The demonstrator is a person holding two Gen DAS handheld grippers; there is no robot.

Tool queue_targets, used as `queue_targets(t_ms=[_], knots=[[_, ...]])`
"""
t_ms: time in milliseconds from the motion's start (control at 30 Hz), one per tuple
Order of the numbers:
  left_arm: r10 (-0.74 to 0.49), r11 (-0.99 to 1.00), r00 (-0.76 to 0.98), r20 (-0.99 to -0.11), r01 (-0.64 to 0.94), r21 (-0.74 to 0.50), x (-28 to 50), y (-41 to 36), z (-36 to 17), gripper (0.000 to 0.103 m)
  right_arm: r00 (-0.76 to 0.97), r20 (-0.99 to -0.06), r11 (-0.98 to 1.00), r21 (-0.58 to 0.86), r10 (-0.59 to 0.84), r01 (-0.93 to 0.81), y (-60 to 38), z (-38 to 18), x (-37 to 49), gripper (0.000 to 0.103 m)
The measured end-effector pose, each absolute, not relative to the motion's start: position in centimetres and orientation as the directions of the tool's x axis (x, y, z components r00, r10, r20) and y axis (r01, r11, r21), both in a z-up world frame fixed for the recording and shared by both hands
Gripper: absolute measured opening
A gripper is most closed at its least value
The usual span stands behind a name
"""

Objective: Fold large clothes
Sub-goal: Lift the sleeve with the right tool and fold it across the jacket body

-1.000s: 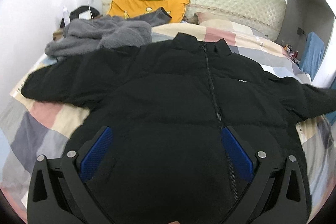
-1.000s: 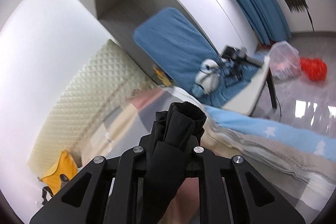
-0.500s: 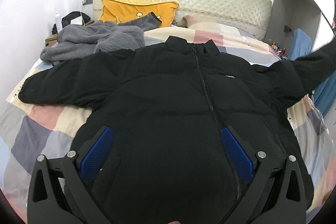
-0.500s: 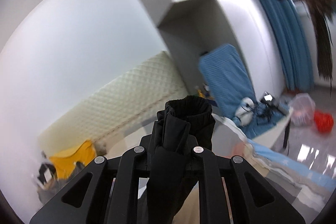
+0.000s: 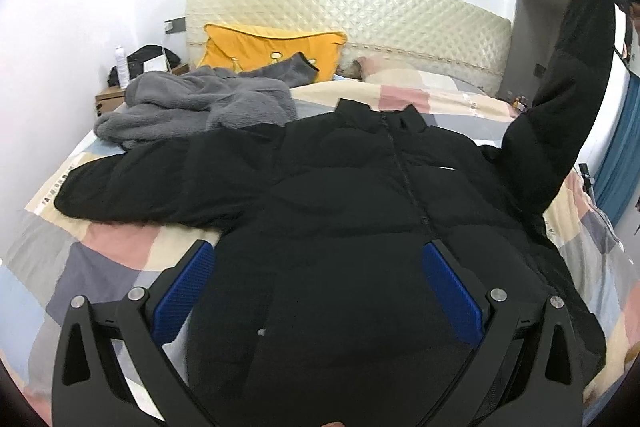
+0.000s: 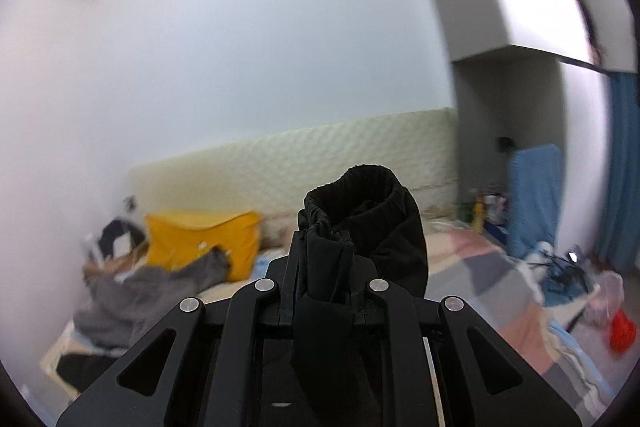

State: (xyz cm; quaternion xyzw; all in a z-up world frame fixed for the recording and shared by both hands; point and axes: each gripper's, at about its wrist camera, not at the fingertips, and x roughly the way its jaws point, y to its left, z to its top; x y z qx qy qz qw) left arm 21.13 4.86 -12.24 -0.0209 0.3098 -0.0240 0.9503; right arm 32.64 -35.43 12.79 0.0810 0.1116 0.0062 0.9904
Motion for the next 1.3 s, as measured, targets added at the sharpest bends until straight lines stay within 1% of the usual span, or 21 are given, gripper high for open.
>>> queue_targets(t_ms=[167,267,400,533,633,700,800,933,1067,1167,1233,1267,1300], knots=[[-0.060,0.997,0.811,-0.582,0.015,-0.081,21.4,6.8,-12.4,0.103,0.952,-0.268,0.986,0.119,0.148,-0.120,-26.8,10.4,35.3,0.012],[-0.029,0.998,0.804,-0.595,-0.013,-0.065,21.9,7.8,-13.0,0.103,0.921,-0.312,0.972,0.103,0.234,-0.212,-21.3,7.9,36.9,0.012],[-0.053,0.991,0.786,-0.616,-0.036,-0.132,22.7,9.4,-13.7,0.103,0.860,-0.387,0.940,0.069,0.333,-0.333,-13.6,3.7,38.5,0.012],[-0.042,0.982,0.783,-0.620,-0.082,-0.169,23.0,11.3,-14.3,0.103,0.784,-0.480,0.903,0.044,0.395,-0.428,-6.2,-2.1,39.7,0.012],[-0.044,0.976,0.776,-0.629,-0.102,-0.194,23.2,12.2,-14.9,0.103,0.721,-0.558,0.875,0.019,0.411,-0.484,-1.5,-6.9,40.5,0.012],[-0.008,0.977,0.770,-0.638,-0.131,-0.170,23.5,12.6,-15.3,0.103,0.677,-0.606,0.861,0.025,0.416,-0.508,1.2,-9.9,41.2,0.012],[0.010,0.979,0.759,-0.651,-0.139,-0.147,23.8,13.3,-15.9,0.103,0.612,-0.677,0.841,0.022,0.410,-0.540,3.9,-14.8,41.9,0.013],[0.003,0.968,0.744,-0.669,-0.171,-0.186,24.3,15.0,-16.7,0.103,0.556,-0.727,0.840,0.051,0.402,-0.541,5.0,-20.0,42.6,0.014],[-0.004,0.961,0.735,-0.678,-0.185,-0.206,24.6,15.6,-17.4,0.103,0.524,-0.764,0.844,0.049,0.376,-0.535,5.4,-23.9,42.9,0.015],[-0.010,0.961,0.731,-0.682,-0.181,-0.208,24.9,15.5,-17.7,0.103,0.508,-0.766,0.834,0.067,0.395,-0.547,5.0,-24.2,43.0,0.019],[-0.011,0.961,0.725,-0.688,-0.183,-0.207,25.0,15.5,-17.9,0.103,0.485,-0.763,0.825,0.110,0.427,-0.554,4.8,-23.7,43.1,0.027],[-0.011,0.961,0.718,-0.696,-0.185,-0.206,25.1,15.5,-18.0,0.103,0.483,-0.758,0.822,0.121,0.438,-0.556,4.8,-23.2,43.0,0.029],[-0.023,0.960,0.712,-0.702,-0.181,-0.214,25.2,15.6,-18.1,0.103,0.486,-0.753,0.821,0.124,0.444,-0.557,4.9,-22.8,42.8,0.037]])
